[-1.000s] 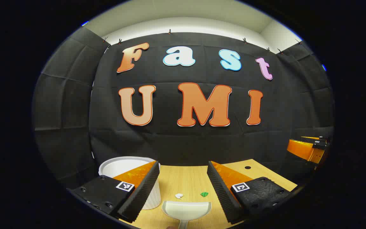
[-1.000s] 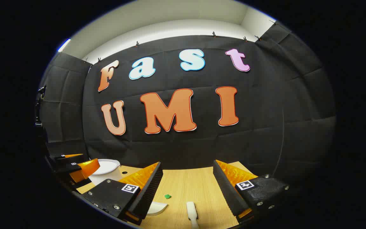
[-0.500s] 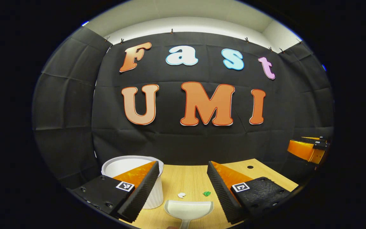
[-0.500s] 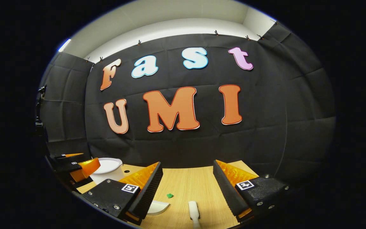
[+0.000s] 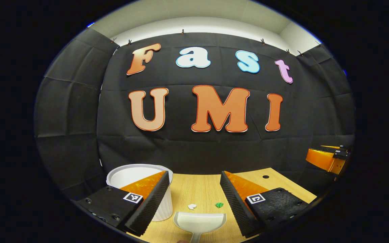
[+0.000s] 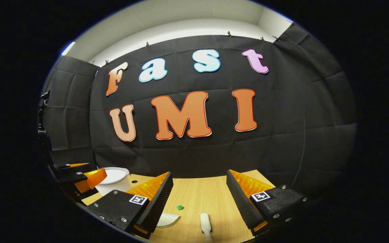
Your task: Pick up the small broom and dustpan from the desktop, sweep the trash into the dustpan with the broom, and then empty the trash into the garbage bin.
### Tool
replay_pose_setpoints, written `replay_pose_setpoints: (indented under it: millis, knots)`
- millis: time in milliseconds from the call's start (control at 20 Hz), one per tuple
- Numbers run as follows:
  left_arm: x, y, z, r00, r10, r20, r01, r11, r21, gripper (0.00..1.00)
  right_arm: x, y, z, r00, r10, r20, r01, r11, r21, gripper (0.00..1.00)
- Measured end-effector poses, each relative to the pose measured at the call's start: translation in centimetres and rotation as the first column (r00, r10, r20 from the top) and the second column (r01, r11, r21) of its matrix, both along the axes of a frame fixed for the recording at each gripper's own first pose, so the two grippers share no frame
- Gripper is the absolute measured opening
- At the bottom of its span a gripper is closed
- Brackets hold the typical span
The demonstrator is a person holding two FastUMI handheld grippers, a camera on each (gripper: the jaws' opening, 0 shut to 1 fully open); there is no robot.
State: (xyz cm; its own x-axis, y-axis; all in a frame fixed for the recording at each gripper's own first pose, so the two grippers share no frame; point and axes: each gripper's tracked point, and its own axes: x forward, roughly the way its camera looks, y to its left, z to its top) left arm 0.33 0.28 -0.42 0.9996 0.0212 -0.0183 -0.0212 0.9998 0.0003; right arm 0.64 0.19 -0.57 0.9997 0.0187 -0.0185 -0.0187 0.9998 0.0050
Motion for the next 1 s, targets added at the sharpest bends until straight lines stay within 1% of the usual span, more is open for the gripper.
replay_pose_setpoints:
  millis: [400, 1000]
  knots:
    - [0.2, -0.4, -0.1, 1.000, 0.004, 0.000, -0.004, 1.000, 0.004, 0.95, 0.4, -0.3, -0.4, 1.000, 0.008, -0.010, -0.008, 1.000, 0.006, 0.95]
    - [0.7, -1.4, -1.2, 0.999, 0.005, -0.034, -0.004, 1.000, 0.023, 0.95, 1.5, -0.8, -1.1, 0.999, 0.026, -0.026, -0.026, 1.000, 0.007, 0.95]
